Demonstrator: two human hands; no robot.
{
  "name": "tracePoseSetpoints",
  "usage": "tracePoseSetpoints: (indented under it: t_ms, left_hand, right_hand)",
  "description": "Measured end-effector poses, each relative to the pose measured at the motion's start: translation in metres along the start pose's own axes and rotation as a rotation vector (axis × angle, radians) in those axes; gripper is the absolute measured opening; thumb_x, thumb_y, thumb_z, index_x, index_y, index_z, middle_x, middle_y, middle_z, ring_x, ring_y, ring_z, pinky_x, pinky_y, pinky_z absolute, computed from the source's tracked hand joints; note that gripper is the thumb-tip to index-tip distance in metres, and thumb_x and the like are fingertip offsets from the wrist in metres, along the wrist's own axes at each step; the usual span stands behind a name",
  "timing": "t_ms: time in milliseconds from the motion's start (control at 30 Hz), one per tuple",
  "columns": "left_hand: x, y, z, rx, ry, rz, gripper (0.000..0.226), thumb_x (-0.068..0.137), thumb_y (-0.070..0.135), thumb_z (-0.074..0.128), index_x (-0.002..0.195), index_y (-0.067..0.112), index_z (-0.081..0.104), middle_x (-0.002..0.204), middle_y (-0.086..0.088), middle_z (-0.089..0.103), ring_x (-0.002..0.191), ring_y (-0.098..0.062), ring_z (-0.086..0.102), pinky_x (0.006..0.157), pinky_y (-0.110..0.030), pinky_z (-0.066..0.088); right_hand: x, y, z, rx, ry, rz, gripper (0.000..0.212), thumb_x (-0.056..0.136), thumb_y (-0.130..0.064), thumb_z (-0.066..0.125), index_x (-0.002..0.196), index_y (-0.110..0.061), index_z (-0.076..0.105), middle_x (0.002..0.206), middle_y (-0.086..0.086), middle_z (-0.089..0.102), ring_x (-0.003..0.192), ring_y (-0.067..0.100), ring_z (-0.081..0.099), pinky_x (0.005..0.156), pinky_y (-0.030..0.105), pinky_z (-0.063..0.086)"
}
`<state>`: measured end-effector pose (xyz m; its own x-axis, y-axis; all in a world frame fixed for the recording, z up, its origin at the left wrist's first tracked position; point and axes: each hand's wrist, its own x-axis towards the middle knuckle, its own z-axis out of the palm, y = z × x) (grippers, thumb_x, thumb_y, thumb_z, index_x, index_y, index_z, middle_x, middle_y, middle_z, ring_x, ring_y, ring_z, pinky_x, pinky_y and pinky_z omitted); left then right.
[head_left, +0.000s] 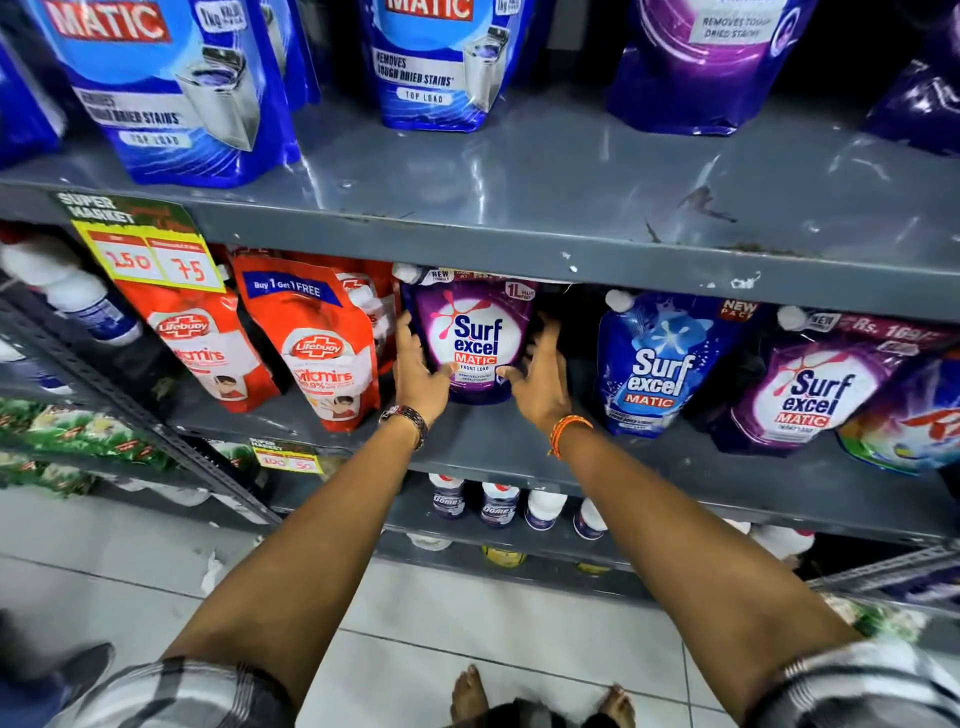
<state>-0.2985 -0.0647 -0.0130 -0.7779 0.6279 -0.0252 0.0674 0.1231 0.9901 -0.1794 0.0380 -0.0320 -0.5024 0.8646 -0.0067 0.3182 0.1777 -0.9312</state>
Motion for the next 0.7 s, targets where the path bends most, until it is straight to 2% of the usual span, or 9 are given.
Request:
tracePoseSetpoints:
  t_ms: [100, 167, 267, 333, 433, 533, 567, 633, 700]
  left_hand:
    - [-0.003, -0.007, -0.003, 0.014, 0.012, 0.01, 0.102, 0.078, -0.019, 0.059, 0.152, 0.032, 0.01, 0.151, -0.017, 0.042, 0.137, -0.021, 0.046, 0.112, -0.047, 0.042]
    - [-0.011, -0.005, 0.0, 0.035, 0.029, -0.015, 0.103, 0.079, -0.015, 0.062, 0.153, 0.031, 0.006, 0.156, -0.017, 0.036, 0.143, -0.019, 0.038, 0.117, -0.05, 0.036]
    - [-0.036, 0.0, 0.006, 0.056, 0.031, -0.059, 0.102, 0.081, -0.013, 0.066, 0.155, 0.016, 0.002, 0.16, -0.013, 0.027, 0.147, -0.018, 0.029, 0.118, -0.029, 0.024]
    - [-0.055, -0.008, 0.009, 0.051, 0.043, -0.08, 0.101, 0.079, -0.012, 0.069, 0.154, 0.014, 0.006, 0.159, -0.012, 0.028, 0.145, -0.016, 0.03, 0.118, -0.03, 0.024]
    - [-0.082, -0.017, 0.019, 0.021, 0.073, -0.155, 0.093, 0.08, -0.008, 0.072, 0.152, 0.014, 0.018, 0.147, -0.004, 0.036, 0.136, -0.017, 0.038, 0.118, -0.039, 0.033]
    - [-0.111, -0.011, 0.056, -0.035, -0.003, -0.195, 0.072, 0.082, -0.01, 0.067, 0.142, 0.013, 0.033, 0.132, -0.007, 0.046, 0.118, -0.02, 0.048, 0.112, -0.043, 0.041]
    - [-0.12, -0.008, 0.071, -0.055, -0.04, -0.189, 0.065, 0.082, -0.012, 0.066, 0.137, 0.012, 0.039, 0.128, -0.008, 0.049, 0.114, -0.021, 0.049, 0.109, -0.042, 0.043]
    - [-0.134, -0.003, 0.101, -0.073, -0.146, -0.169, 0.054, 0.082, -0.015, 0.063, 0.128, 0.01, 0.049, 0.123, -0.009, 0.055, 0.11, -0.02, 0.051, 0.1, -0.028, 0.047]
    - [-0.145, 0.004, 0.138, -0.029, -0.287, -0.125, 0.048, 0.083, -0.014, 0.064, 0.124, 0.008, 0.053, 0.119, -0.006, 0.059, 0.109, -0.017, 0.054, 0.09, -0.014, 0.047]
  right_hand:
    - [-0.013, -0.012, -0.008, 0.031, -0.005, -0.031, 0.084, 0.083, 0.017, 0.064, 0.146, -0.022, 0.024, 0.136, 0.013, 0.054, 0.122, 0.017, 0.054, 0.107, 0.04, 0.049]
    - [-0.026, -0.016, -0.014, 0.069, 0.016, -0.028, 0.079, 0.083, 0.019, 0.061, 0.148, -0.012, 0.029, 0.139, 0.012, 0.052, 0.124, 0.014, 0.051, 0.107, 0.03, 0.044]
    - [-0.051, -0.009, -0.032, 0.125, 0.029, -0.014, 0.071, 0.084, 0.021, 0.058, 0.144, -0.013, 0.038, 0.145, 0.008, 0.05, 0.131, 0.016, 0.052, 0.109, 0.028, 0.044]
    - [-0.072, 0.007, -0.048, 0.149, 0.03, 0.003, 0.058, 0.09, 0.018, 0.054, 0.135, -0.018, 0.047, 0.139, 0.002, 0.056, 0.124, 0.013, 0.057, 0.099, 0.025, 0.051]
    - [-0.107, 0.039, -0.085, 0.115, 0.174, 0.073, 0.033, 0.102, 0.001, 0.046, 0.106, -0.022, 0.069, 0.116, 0.0, 0.069, 0.099, 0.012, 0.065, 0.07, 0.017, 0.055]
    - [-0.134, 0.07, -0.148, 0.178, 0.353, 0.144, 0.031, 0.102, 0.0, 0.043, 0.098, -0.019, 0.067, 0.104, 0.006, 0.069, 0.086, 0.014, 0.066, 0.066, 0.016, 0.054]
    - [-0.139, 0.081, -0.171, 0.182, 0.425, 0.156, 0.029, 0.101, 0.0, 0.042, 0.097, -0.017, 0.065, 0.101, 0.008, 0.067, 0.083, 0.015, 0.065, 0.064, 0.015, 0.054]
    - [-0.146, 0.093, -0.211, 0.163, 0.571, 0.187, 0.022, 0.1, -0.001, 0.043, 0.097, -0.013, 0.062, 0.092, 0.007, 0.063, 0.078, 0.015, 0.059, 0.059, 0.012, 0.051]
    - [-0.148, 0.105, -0.246, 0.249, 0.619, 0.195, 0.027, 0.093, 0.01, 0.051, 0.108, -0.011, 0.057, 0.097, 0.002, 0.06, 0.082, 0.013, 0.057, 0.065, 0.012, 0.05]
